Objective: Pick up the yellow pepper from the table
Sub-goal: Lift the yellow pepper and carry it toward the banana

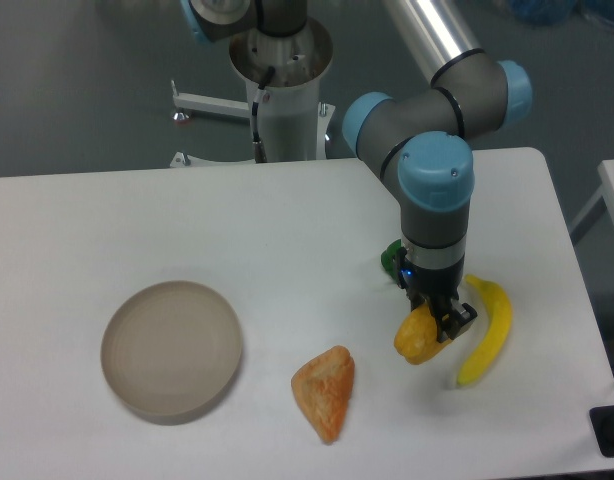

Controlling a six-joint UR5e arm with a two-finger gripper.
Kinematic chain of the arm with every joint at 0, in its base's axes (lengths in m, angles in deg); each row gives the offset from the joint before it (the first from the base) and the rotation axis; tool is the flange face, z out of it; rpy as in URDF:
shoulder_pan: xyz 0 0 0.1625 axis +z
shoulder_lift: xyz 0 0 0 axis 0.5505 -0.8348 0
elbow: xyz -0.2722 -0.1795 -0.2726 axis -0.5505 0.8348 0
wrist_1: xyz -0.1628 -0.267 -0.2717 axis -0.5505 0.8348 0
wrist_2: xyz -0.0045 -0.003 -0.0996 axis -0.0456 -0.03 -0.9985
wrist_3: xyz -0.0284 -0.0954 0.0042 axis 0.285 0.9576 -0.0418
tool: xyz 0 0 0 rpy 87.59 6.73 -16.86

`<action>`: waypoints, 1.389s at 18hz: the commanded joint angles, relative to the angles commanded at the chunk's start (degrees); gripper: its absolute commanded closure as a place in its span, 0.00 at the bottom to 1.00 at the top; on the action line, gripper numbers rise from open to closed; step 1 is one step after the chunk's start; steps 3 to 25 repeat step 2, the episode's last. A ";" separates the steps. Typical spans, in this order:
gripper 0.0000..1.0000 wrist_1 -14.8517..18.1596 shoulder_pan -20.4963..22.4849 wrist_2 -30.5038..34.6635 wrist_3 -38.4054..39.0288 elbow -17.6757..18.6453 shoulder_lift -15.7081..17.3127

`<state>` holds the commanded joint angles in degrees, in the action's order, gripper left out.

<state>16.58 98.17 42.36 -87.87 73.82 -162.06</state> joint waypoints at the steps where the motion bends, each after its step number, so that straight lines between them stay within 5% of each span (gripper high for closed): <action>1: 0.60 -0.09 0.00 0.00 0.00 0.00 0.00; 25: 0.60 -0.09 0.00 0.00 0.00 0.00 0.00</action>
